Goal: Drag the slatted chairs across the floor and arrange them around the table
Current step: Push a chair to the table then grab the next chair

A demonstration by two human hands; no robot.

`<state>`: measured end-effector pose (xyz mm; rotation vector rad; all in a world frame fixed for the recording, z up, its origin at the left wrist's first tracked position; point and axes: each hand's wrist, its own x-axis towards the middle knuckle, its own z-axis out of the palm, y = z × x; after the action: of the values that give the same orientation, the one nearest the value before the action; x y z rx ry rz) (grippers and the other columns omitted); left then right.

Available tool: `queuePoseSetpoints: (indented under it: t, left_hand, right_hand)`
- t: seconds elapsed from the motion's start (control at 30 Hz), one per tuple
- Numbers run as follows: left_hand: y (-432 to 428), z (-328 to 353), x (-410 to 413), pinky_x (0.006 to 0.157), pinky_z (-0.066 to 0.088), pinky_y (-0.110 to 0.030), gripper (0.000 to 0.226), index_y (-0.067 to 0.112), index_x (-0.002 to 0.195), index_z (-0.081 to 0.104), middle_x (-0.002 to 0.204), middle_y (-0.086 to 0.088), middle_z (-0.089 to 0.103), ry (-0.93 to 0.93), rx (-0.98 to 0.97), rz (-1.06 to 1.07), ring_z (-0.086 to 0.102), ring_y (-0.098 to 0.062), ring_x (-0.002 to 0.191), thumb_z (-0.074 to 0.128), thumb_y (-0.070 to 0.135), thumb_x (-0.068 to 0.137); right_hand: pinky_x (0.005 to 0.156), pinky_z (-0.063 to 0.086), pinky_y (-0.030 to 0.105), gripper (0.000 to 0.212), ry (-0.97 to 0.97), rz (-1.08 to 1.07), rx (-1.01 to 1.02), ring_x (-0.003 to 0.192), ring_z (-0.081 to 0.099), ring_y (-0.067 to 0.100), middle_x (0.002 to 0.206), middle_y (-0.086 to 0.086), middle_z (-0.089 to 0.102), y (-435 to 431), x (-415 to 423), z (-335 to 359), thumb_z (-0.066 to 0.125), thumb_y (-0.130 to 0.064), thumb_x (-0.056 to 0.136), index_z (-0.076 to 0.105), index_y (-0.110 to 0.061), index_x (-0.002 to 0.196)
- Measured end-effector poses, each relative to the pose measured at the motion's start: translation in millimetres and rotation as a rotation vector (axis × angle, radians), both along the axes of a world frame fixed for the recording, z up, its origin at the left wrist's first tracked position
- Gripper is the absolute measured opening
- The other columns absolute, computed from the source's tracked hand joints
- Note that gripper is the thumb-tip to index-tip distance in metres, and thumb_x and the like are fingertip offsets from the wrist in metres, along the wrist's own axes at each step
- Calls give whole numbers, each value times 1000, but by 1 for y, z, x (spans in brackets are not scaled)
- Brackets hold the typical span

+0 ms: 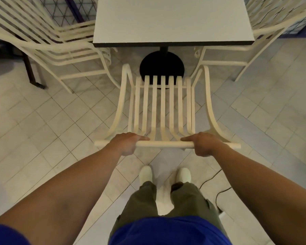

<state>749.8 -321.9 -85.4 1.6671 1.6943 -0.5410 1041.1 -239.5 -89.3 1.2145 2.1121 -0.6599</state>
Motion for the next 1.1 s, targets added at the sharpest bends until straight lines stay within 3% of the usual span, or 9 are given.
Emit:
queuePoseSetpoints:
  t: [0.13,0.23,0.5,0.57,0.63,0.73,0.8,0.93,1.1]
  left_hand:
    - [21,0,-6,56,37,-28,73,60,147,36,125,2,59,13,0,-4,49,-13,72,46,5,99]
    - [36,1,-8,52,32,-27,73,60,146,36,113,4,56,25,6,20,43,-6,66,45,5,99]
    - [58,-9,-16,68,48,-34,77,63,143,38,121,6,61,24,50,15,56,-18,84,47,5,94]
    - [60,-10,-17,70,47,-34,69,62,143,40,122,7,62,7,59,13,55,-18,87,51,12,96]
    - [59,-11,-18,74,46,-33,54,61,141,44,121,11,64,-20,70,10,57,-16,93,57,34,96]
    - [56,-10,-17,81,49,-34,54,61,136,48,117,18,64,-32,63,32,61,-13,101,55,75,85]
    - [55,-9,-17,79,49,-35,56,61,129,52,110,19,64,-34,66,24,61,-13,99,45,87,80]
    - [52,-13,-17,73,49,-35,75,60,126,54,107,18,65,-69,124,47,61,-13,93,20,99,71]
    - [53,-12,-12,77,48,-35,76,54,138,51,118,12,67,12,194,34,64,-18,103,26,93,78]
  right_hand:
    - [75,48,29,68,6,11,5,84,54,14,115,-5,59,20,-4,-2,57,-16,93,38,-53,147]
    - [79,52,30,69,19,-4,-2,82,55,13,117,-4,60,35,-8,-5,59,-14,93,38,-52,147]
    - [83,54,34,70,36,70,1,87,57,16,115,-2,62,67,-9,-9,56,-12,91,40,-50,147]
    - [83,54,34,68,33,72,6,86,57,16,116,-2,62,68,-10,-6,55,-12,91,40,-49,146]
    - [85,54,35,64,45,57,9,87,57,16,118,-3,63,67,-10,-3,55,-15,93,43,-49,145]
    - [91,52,38,48,93,49,17,97,61,15,122,-7,66,65,-5,-4,59,-41,95,47,-48,141]
    - [91,52,38,51,134,17,-8,98,62,14,119,-10,68,64,0,-5,57,-64,90,51,-47,138]
    - [88,53,40,73,173,-24,-34,91,61,14,109,-9,69,62,2,-1,27,-89,79,57,-47,131]
    - [84,55,39,93,154,-39,76,91,63,19,101,-5,69,58,-2,-1,2,-89,73,58,-47,134]
